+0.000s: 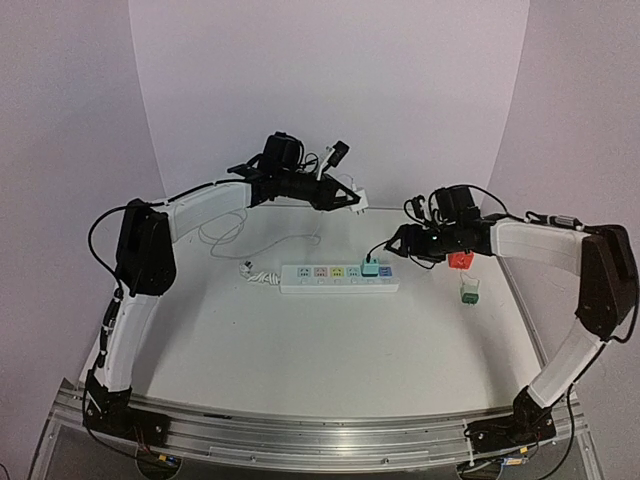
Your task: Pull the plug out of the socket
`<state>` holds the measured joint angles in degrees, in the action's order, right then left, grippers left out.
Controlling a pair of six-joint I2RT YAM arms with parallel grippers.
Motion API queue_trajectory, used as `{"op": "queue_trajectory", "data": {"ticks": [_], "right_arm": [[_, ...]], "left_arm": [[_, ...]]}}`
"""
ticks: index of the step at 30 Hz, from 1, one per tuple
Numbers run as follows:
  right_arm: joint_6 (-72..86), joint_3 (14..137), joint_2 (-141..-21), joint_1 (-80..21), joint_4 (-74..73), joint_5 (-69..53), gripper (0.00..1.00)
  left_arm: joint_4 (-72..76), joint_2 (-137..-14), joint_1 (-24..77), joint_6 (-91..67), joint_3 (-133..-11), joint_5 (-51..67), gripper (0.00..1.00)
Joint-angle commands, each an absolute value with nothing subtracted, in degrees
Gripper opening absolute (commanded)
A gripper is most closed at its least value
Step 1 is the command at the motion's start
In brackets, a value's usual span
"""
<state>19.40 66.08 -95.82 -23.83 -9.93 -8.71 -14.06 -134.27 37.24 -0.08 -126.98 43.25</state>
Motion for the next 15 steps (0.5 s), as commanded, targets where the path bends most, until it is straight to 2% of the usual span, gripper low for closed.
{"op": "queue_trajectory", "data": {"ticks": [1, 4, 8, 15], "right_arm": [[8.9, 63.4, -87.7, -24.7, -8.7, -9.8, 0.83], [2.0, 60.5, -84.1, -27.3, -0.2, -6.0, 0.85], [-7.8, 55.6, -84.1, -30.6, 26.7, -3.0, 0.85], [-17.1, 65.8, -96.9, -33.8, 37.1, -1.7, 0.84]], "left_arm": [[-14.2, -128.6, 36.3, -14.5, -127.6, 41.4, 0.0], [-15.5, -128.3, 36.1, -18.6, -127.7, 40.5, 0.0], [-15.8, -127.5, 36.0, -22.6, -125.9, 41.3, 0.0], [-14.3, -126.3, 36.1, -24.5, -124.1, 42.9, 0.0]]}}
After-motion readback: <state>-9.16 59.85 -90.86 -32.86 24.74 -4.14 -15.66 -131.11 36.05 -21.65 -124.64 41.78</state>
